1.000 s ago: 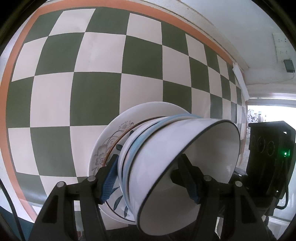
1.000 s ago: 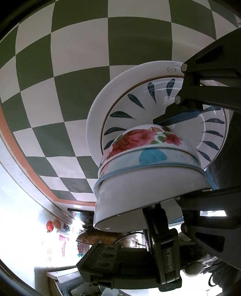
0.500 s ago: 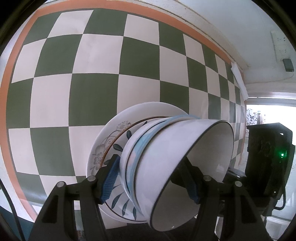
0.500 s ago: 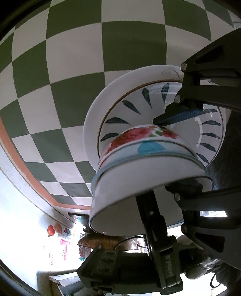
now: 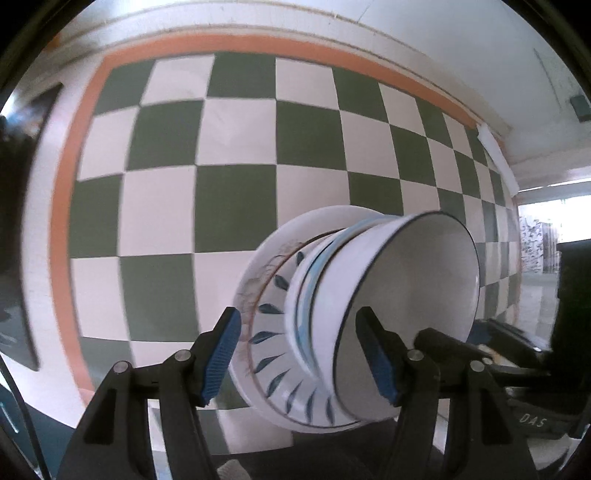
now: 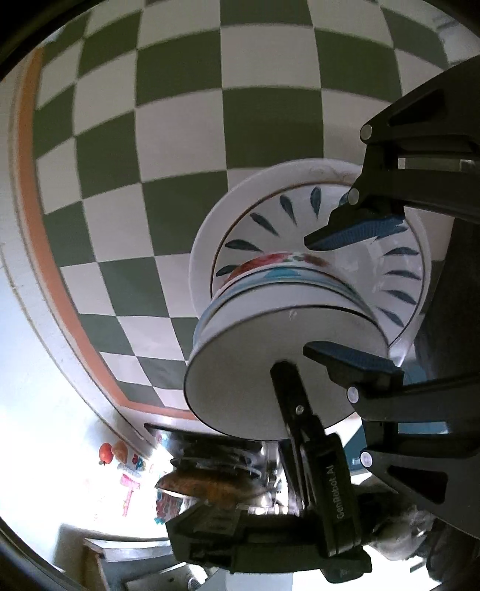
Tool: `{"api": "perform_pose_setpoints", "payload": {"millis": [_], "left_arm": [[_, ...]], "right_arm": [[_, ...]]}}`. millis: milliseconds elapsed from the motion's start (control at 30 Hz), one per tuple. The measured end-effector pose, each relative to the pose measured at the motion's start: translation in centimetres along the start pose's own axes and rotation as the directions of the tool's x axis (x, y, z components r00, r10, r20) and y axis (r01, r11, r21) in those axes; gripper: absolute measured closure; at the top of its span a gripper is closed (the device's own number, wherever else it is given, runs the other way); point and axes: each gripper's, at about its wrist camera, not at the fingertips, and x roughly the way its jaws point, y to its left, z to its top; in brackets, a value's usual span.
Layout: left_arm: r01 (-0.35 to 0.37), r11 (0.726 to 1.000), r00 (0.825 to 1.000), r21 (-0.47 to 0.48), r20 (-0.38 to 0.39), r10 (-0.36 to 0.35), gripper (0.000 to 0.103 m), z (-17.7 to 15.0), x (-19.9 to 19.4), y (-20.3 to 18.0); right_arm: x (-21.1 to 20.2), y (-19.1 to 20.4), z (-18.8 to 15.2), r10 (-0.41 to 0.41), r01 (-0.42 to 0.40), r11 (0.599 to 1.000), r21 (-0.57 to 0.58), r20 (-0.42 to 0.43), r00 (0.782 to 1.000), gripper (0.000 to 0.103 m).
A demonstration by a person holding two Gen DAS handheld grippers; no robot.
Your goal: Organize plates and bowls
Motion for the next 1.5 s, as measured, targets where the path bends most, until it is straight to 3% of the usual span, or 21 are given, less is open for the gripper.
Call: {"api": "perform_pose_setpoints", "payload": {"millis": [67,167,233,267,333,400,600,733,967,1200,1333,1500], "left_arm": [[-0.011,1.0,1.0,0.025,0.025,0.011,0.029,-0.6,-0.8,-0.1],[-0.057,0.997,0.993,0.058,0.109,0.051,0.026,-1.7,-2.5,-0.5],[-0.1,0.992,0.981,0.078,0.174,0.086,0.021,-2.4,-3.6,-0.8],[-0.113,0.99,0.976,0.081,0.198,0.095,0.013,-2.7,-4.1,-0.9],[-0.105,0.992,0.969,0.075,0.233,0.085,0.006,-3.3,-5.0,-0.8],[-0.106,0.992,0.965,0.07,0.249,0.086,0.001,-3.8,-5.5,-1.0],[-0.138,0.989,0.947,0.062,0.299,0.114,0.001,-5.6,-6.6,-2.0],[-0.158,0.986,0.93,0.051,0.343,0.132,0.001,-7.4,-7.9,-2.9],[-0.194,0.981,0.888,0.023,0.429,0.166,0.001,-12.0,-11.5,-5.2],[-0.21,0.977,0.836,-0.023,0.515,0.191,0.001,-18.5,-16.9,-6.8],[-0.204,0.979,0.815,-0.031,0.549,0.187,0.001,-22.0,-19.4,-7.4],[-0.191,0.981,0.788,-0.023,0.592,0.167,0.001,-27.3,-22.4,-7.6]], "right_arm": [[-0.7,0.5,-0.6,-0.031,0.031,0.999,-0.015,0.016,0.999,0.049],[-2.0,1.4,-1.7,-0.094,0.095,0.995,-0.031,0.052,0.994,0.046],[-2.7,1.9,-2.6,-0.121,0.124,0.992,-0.031,0.076,0.99,0.036],[-3.3,2.2,-3.2,-0.135,0.139,0.99,-0.035,0.094,0.986,0.033],[-4.1,2.7,-4.0,-0.156,0.162,0.986,-0.041,0.122,0.98,0.018],[-5.0,3.4,-4.9,-0.196,0.206,0.977,-0.05,0.16,0.967,0.015],[-8.0,4.9,-7.4,-0.29,0.313,0.949,-0.04,0.278,0.916,0.007],[-9.9,5.0,-8.8,-0.313,0.339,0.941,-0.019,0.334,0.889,0.004],[-13.2,5.7,-11.9,-0.287,0.329,0.943,-0.049,0.382,0.878,0.004],[-18.0,8.7,-17.8,-0.28,0.367,0.923,-0.112,0.457,0.844,0.003],[-21.0,10.4,-21.9,-0.267,0.372,0.92,-0.125,0.494,0.827,0.003],[-24.7,12.2,-27.5,-0.272,0.394,0.913,-0.105,0.564,0.78,0.003]]}}
